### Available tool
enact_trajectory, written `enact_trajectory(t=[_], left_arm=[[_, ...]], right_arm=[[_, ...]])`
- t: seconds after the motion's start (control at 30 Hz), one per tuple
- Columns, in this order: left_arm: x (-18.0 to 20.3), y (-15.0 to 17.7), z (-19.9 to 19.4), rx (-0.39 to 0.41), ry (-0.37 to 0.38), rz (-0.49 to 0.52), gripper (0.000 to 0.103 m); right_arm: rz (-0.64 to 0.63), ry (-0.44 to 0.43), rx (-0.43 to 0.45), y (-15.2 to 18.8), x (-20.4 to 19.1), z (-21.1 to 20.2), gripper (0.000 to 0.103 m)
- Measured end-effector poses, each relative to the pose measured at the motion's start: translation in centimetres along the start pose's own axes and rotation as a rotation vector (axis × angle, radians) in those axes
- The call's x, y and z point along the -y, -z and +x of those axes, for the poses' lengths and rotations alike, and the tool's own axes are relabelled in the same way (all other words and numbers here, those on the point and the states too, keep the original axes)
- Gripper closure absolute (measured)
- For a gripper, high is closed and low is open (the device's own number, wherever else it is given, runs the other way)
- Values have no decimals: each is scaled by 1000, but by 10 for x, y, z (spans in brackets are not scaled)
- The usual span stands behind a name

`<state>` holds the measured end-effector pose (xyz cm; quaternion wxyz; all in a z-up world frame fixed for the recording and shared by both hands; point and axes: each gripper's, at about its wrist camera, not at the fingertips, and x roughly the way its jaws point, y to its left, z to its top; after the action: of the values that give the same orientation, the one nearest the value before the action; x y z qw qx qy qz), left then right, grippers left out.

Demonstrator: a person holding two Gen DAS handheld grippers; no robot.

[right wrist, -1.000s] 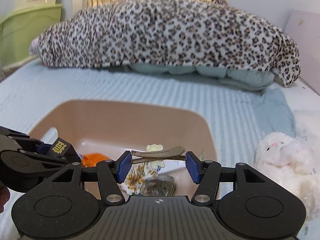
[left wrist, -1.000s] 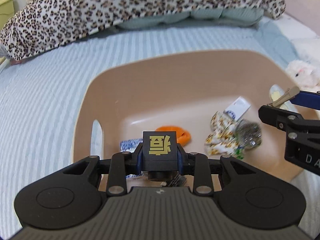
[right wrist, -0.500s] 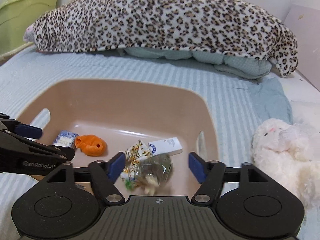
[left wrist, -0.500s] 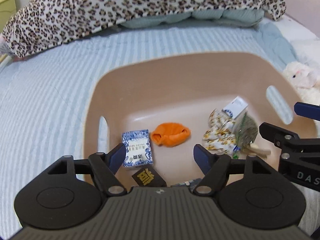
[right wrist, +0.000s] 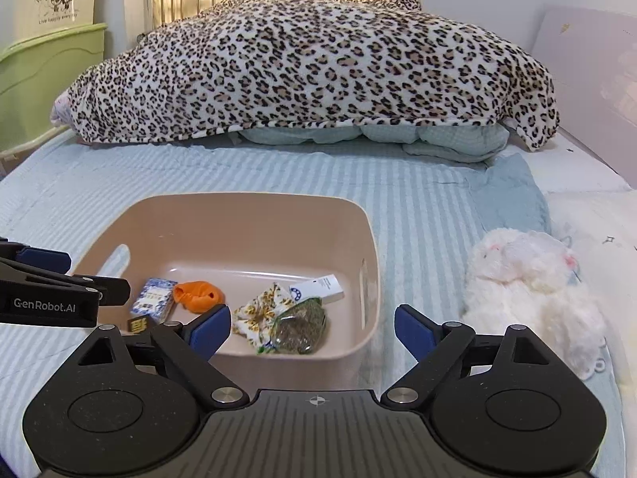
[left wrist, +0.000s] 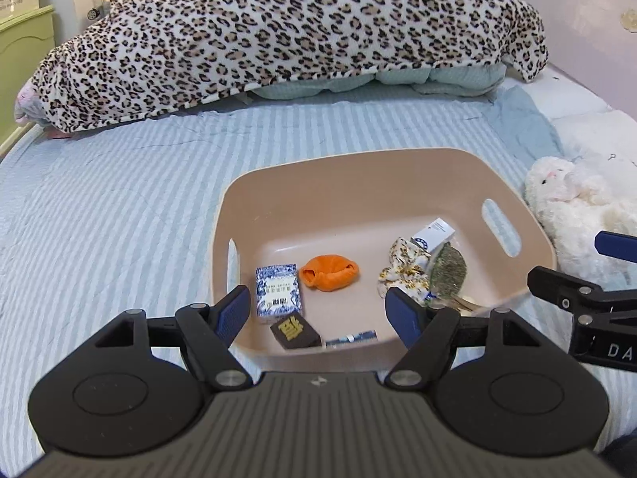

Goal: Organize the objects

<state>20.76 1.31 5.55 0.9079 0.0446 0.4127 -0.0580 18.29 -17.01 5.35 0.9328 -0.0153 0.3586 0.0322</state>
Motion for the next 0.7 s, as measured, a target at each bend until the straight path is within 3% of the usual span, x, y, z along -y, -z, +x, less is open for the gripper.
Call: enact_trajectory(t=[0.3, 0.7], left_arm=[[5, 36, -56, 40, 18, 4, 27], [6, 85, -119, 82, 35, 11, 27]], right_arm=[[-5, -7, 62, 20, 0, -59, 9], [-5, -61, 73, 59, -17, -113, 8]])
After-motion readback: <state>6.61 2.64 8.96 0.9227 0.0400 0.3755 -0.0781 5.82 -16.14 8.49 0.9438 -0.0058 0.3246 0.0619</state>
